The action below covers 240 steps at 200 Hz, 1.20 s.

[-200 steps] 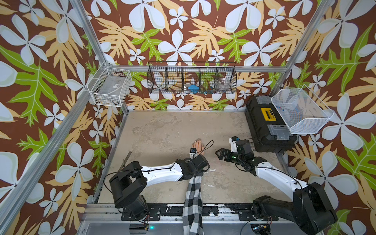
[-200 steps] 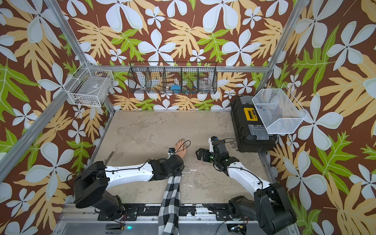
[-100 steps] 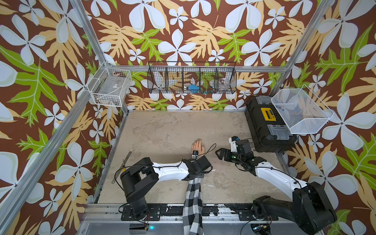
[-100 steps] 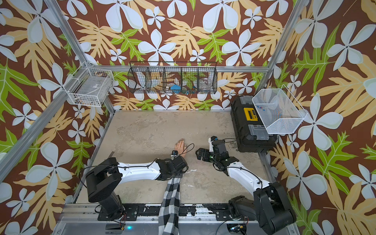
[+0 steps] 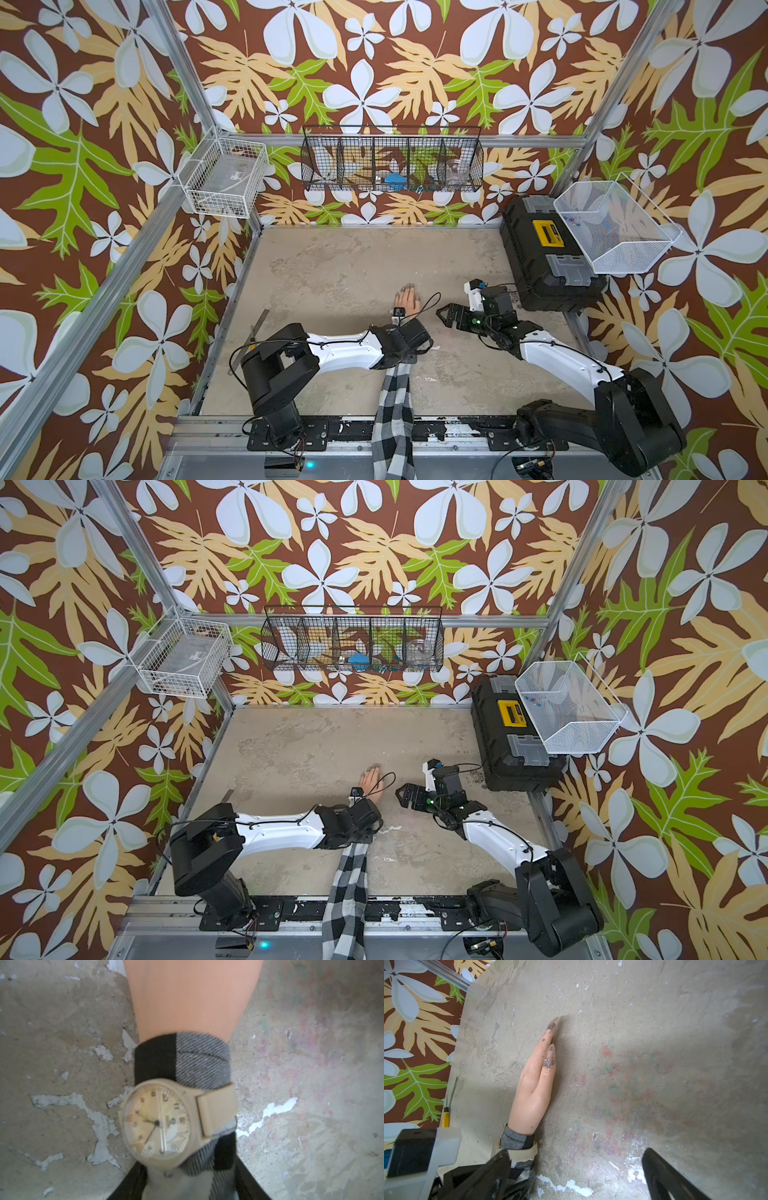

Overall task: Take off the watch
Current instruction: Adjust the hand at the center of the board.

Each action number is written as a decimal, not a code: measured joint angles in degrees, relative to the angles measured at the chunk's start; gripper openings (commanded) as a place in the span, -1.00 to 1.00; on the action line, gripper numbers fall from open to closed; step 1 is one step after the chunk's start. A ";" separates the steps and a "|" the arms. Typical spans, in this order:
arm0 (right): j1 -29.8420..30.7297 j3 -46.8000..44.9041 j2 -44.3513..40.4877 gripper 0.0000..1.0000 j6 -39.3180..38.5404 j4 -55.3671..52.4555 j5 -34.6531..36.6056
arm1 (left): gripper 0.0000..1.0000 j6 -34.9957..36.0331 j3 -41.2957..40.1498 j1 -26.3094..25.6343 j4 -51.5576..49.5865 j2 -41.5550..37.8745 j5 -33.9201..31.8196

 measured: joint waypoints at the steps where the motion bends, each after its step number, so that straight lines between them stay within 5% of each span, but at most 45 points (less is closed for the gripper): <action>1: 0.00 0.00 0.07 0.99 0.04 0.13 -0.13 | -0.68 0.02 0.00 0.00 -0.02 -0.04 0.02; 90: -0.02 -0.50 6.71 0.98 8.37 10.67 -9.84 | -0.69 0.04 -0.07 -0.07 -0.50 -4.09 1.31; 240: 3.15 1.77 18.49 0.49 20.76 27.43 -18.10 | -0.73 0.13 -0.07 -0.11 1.53 -4.55 2.99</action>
